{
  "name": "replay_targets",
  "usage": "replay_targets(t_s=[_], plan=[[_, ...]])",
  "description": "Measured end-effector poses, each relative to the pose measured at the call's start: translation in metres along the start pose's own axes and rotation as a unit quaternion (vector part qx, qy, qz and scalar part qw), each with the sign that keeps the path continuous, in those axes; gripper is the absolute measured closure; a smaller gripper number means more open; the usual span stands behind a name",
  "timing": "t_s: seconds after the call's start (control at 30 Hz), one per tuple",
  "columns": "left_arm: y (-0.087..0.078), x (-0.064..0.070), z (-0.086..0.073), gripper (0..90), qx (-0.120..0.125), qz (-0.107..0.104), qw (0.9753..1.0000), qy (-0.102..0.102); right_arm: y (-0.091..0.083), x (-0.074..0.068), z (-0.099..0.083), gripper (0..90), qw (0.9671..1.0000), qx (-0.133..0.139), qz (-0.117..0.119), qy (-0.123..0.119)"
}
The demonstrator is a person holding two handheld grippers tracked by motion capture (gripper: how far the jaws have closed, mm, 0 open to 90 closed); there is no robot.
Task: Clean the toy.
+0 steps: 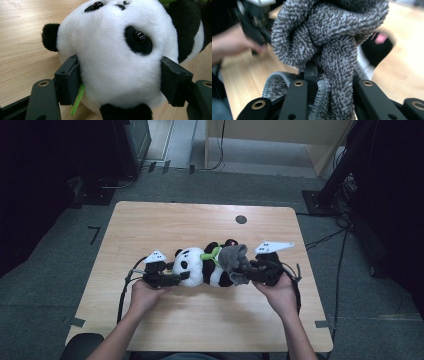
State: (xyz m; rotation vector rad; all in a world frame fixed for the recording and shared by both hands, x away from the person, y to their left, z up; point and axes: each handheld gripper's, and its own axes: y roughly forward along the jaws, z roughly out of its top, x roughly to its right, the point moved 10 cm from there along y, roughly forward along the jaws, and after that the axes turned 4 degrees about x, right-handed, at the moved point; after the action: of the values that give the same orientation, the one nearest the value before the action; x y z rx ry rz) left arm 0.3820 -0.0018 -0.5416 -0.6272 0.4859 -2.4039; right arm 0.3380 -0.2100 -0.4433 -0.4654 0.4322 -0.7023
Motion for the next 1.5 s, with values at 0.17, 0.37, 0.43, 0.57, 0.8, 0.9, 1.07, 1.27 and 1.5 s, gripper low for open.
replay_targets(t_s=[0.17, 0.37, 0.43, 0.57, 0.8, 0.9, 1.07, 1.27, 1.5], plan=[[0.001, 0.001, -0.001, 26.9, 0.000, 0.001, 1.0000, 0.007, 0.014, -0.001, -0.017, 72.7, 0.9997, -0.002, 0.020, 0.016], [0.001, 0.001, -0.002, 26.0, 0.005, -0.004, 1.0000, 0.007, 0.008, 0.012, -0.023, 72.6, 0.9994, 0.010, 0.009, 0.033], [0.001, 0.001, -0.002, 25.9, 0.006, -0.003, 0.9999, 0.007, 0.007, 0.016, -0.024, 72.6, 0.9994, 0.011, 0.003, 0.034], [0.002, 0.000, -0.002, 25.3, 0.008, -0.005, 0.9999, 0.006, 0.007, 0.023, -0.026, 72.6, 0.9989, 0.014, -0.002, 0.044], [0.002, -0.001, -0.002, 24.3, 0.009, -0.008, 0.9999, 0.002, 0.009, 0.042, -0.038, 72.8, 0.9980, -0.006, -0.039, 0.050], [0.002, -0.001, -0.002, 23.8, 0.010, -0.010, 0.9999, -0.003, 0.011, 0.049, -0.045, 72.7, 0.9972, -0.021, -0.051, 0.052], [0.002, -0.002, -0.001, 22.7, 0.013, -0.013, 0.9998, -0.011, -0.002, 0.059, -0.037, 72.7, 0.9960, 0.006, -0.057, 0.069], [0.002, -0.002, -0.001, 22.3, 0.013, -0.013, 0.9998, -0.013, -0.017, 0.038, -0.010, 72.6, 0.9963, 0.052, -0.043, 0.053], [0.002, -0.001, -0.001, 21.4, 0.013, -0.013, 0.9998, -0.012, -0.004, -0.006, 0.003, 72.2, 0.9990, 0.045, -0.001, 0.003]])
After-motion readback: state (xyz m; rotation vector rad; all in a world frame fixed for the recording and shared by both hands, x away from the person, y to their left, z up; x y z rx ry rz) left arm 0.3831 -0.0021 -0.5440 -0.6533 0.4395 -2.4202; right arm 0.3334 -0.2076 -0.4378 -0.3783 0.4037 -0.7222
